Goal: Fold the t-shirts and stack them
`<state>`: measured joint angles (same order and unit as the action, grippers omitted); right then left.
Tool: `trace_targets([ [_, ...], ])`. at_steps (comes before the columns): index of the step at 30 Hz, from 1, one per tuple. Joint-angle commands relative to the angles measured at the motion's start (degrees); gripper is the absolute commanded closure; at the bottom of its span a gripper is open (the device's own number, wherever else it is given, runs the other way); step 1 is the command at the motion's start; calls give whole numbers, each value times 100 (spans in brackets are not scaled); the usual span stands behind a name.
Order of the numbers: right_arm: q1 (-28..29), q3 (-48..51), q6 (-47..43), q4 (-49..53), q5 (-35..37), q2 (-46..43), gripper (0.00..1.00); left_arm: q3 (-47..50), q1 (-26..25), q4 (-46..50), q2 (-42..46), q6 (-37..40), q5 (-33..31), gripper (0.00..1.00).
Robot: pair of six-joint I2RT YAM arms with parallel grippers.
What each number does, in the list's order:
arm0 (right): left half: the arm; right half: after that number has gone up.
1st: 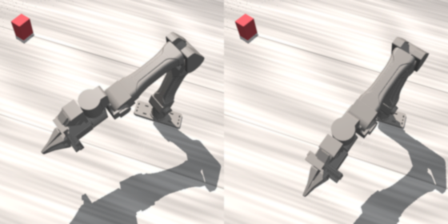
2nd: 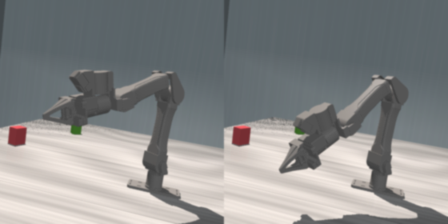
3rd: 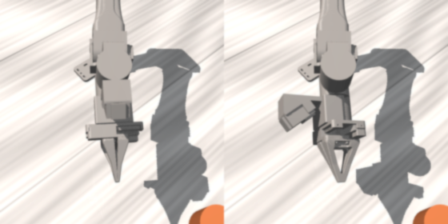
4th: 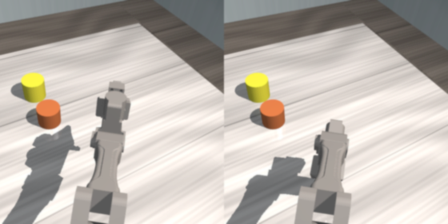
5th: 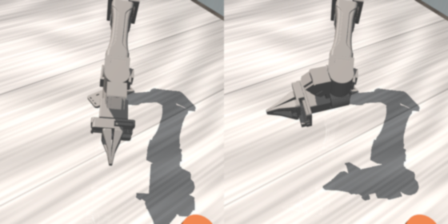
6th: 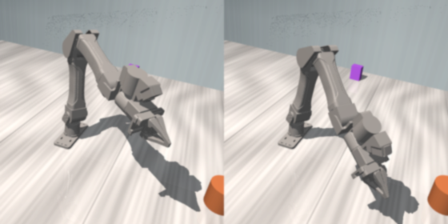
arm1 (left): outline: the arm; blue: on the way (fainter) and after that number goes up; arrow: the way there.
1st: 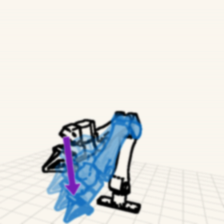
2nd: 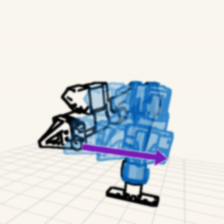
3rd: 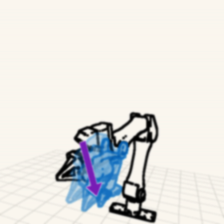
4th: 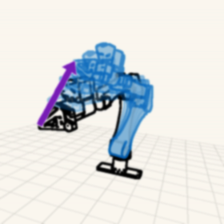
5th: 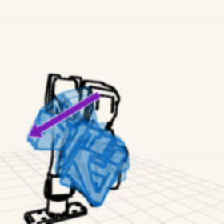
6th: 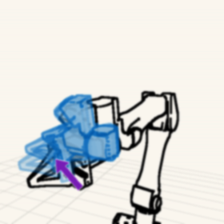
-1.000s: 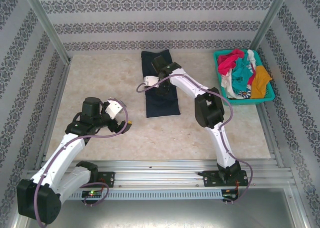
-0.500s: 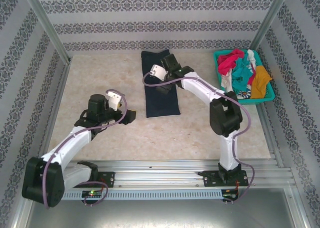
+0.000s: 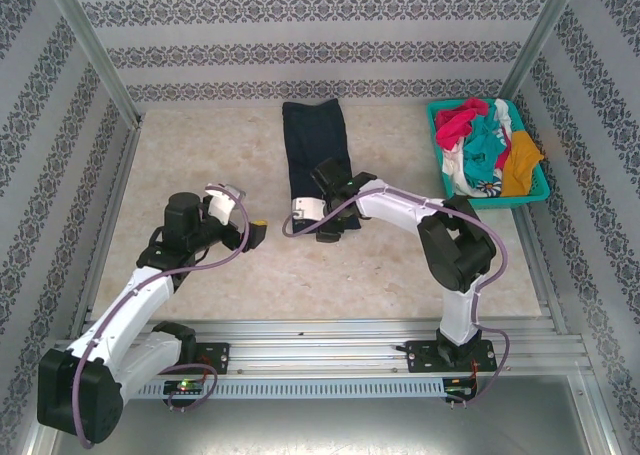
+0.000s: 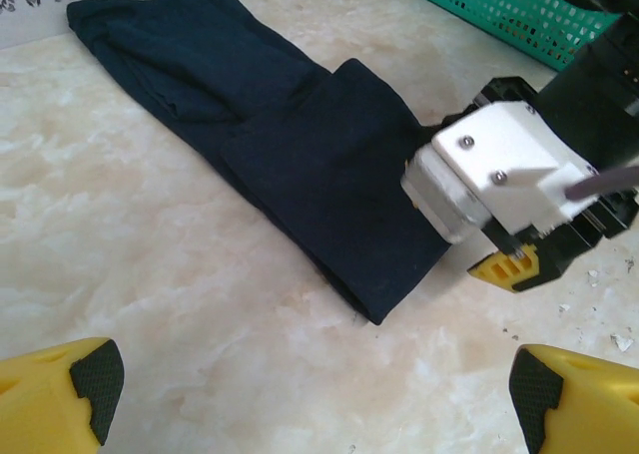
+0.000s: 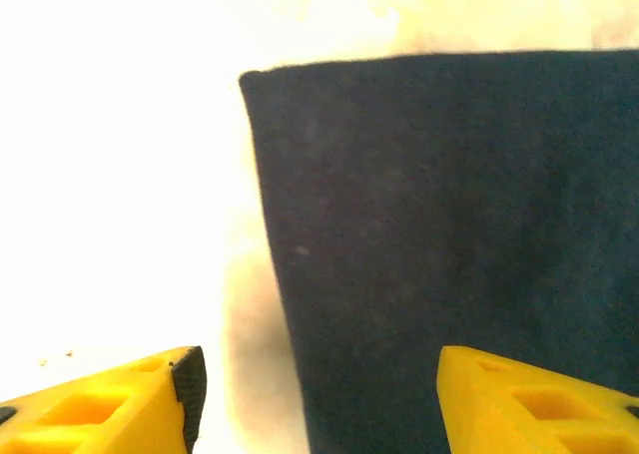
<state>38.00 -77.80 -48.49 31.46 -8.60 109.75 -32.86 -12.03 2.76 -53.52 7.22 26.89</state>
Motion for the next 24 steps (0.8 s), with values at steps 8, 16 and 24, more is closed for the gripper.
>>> trace_targets([
  [8,-21,-424,-409,358,225,557,41,-18,-26,423,253,7,57,0],
  [16,-12,-559,-492,391,743,993,48,36,-23,444,412,0,45,0],
  [24,39,-470,-295,549,673,844,100,76,-19,-107,22,-701,120,0],
])
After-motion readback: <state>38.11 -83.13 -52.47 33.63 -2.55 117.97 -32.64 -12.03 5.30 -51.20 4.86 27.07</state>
